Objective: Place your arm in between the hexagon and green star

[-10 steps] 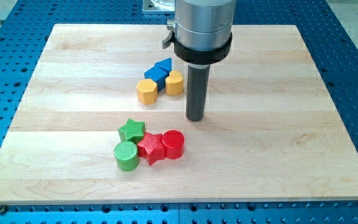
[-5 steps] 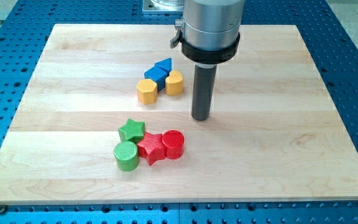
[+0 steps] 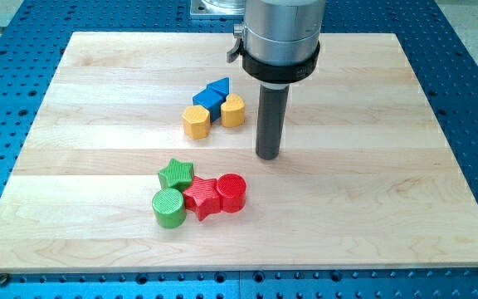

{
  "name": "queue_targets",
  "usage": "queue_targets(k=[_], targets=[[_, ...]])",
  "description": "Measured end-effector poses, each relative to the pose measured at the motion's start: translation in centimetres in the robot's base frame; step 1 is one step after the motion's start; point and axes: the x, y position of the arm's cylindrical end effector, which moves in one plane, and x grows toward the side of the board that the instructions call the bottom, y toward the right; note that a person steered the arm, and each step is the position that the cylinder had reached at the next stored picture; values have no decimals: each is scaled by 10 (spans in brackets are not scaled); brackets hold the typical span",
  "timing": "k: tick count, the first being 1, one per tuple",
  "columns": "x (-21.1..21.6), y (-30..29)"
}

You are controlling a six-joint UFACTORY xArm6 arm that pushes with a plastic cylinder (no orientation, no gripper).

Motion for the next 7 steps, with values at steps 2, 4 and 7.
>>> queue_targets(k=[2, 4, 7], targets=[[-4, 0], [-9, 0], [-26, -1]])
